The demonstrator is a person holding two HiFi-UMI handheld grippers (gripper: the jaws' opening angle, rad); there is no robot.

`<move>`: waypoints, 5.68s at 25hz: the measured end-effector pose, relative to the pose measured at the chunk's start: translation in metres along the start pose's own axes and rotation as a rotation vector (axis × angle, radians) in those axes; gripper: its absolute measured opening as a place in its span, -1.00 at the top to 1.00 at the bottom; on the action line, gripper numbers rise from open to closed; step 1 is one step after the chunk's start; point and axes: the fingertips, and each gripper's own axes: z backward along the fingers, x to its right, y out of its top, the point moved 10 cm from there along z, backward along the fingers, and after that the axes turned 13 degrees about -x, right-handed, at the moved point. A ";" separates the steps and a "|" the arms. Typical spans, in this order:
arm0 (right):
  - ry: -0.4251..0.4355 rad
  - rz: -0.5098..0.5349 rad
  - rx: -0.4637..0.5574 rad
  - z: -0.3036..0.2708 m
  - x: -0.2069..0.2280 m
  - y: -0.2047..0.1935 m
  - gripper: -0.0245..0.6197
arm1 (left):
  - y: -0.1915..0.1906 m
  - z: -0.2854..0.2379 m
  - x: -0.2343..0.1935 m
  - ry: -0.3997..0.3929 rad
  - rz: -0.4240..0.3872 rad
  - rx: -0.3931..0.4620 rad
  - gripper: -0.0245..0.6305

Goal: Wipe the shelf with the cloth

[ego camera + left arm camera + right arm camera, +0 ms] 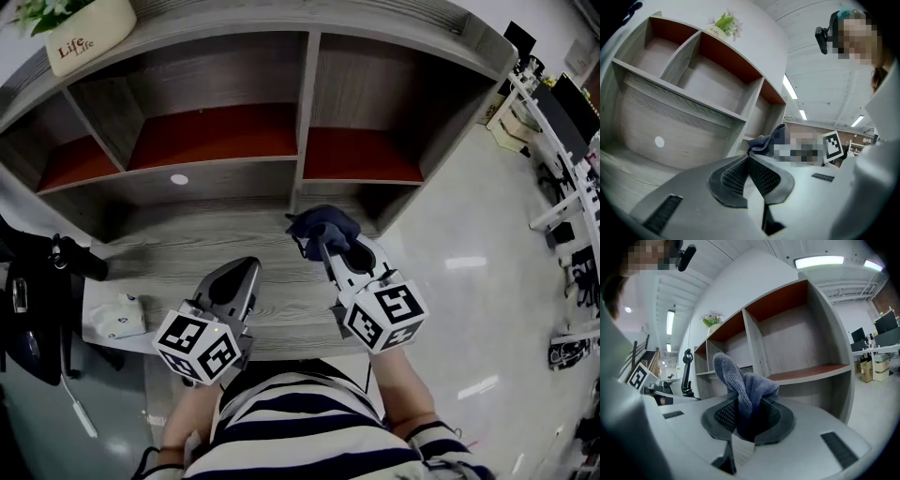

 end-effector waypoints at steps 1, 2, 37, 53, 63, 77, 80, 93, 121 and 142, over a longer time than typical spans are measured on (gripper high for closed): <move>0.015 0.007 -0.001 -0.003 0.005 0.003 0.69 | 0.001 -0.004 0.004 0.018 0.003 0.003 0.87; 0.030 0.019 -0.004 -0.005 0.009 0.005 0.69 | 0.001 -0.007 0.007 0.035 0.009 0.006 0.87; -0.025 0.221 -0.227 -0.110 0.031 -0.043 0.69 | 0.008 -0.035 -0.004 0.104 0.082 -0.002 0.87; 0.015 0.241 -0.462 -0.150 0.040 -0.105 0.69 | -0.005 -0.043 -0.022 0.137 0.117 -0.047 0.87; -0.004 0.202 -0.409 -0.132 0.045 -0.089 0.69 | -0.007 -0.041 -0.026 0.131 0.132 -0.051 0.87; 0.043 0.291 -0.126 -0.062 0.003 0.007 0.69 | 0.012 -0.039 -0.016 0.118 0.051 -0.009 0.87; 0.058 0.314 -0.093 -0.063 -0.003 0.018 0.69 | 0.013 -0.037 -0.015 0.117 0.044 -0.004 0.87; -0.049 0.293 -0.077 -0.062 0.032 0.034 0.69 | 0.015 -0.044 -0.015 0.083 0.060 -0.009 0.87; -0.421 0.130 -0.078 0.021 0.148 0.020 0.69 | 0.016 -0.085 0.014 -0.039 0.009 -0.082 0.87; -0.447 0.192 0.048 0.079 0.124 0.054 0.69 | 0.017 -0.073 0.011 -0.040 0.003 -0.062 0.87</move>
